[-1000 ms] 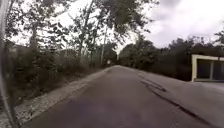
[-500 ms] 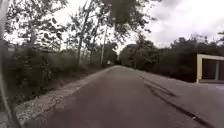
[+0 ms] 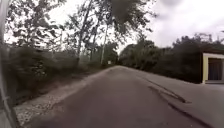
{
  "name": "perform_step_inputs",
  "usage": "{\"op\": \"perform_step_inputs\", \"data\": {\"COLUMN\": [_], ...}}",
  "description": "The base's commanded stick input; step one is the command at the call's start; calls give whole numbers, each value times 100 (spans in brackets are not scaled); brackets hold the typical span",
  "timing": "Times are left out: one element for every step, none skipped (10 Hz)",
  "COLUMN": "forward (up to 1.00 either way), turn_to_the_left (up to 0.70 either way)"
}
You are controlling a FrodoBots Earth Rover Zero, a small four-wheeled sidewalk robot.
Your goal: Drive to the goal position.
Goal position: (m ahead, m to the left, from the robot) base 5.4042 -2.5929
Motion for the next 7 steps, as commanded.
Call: {"op": "perform_step_inputs", "data": {"forward": [70, 70, 70, 70, 70, 70, 70], "turn_to_the_left": [0, 0, 0, 0, 0, 0, 0]}}
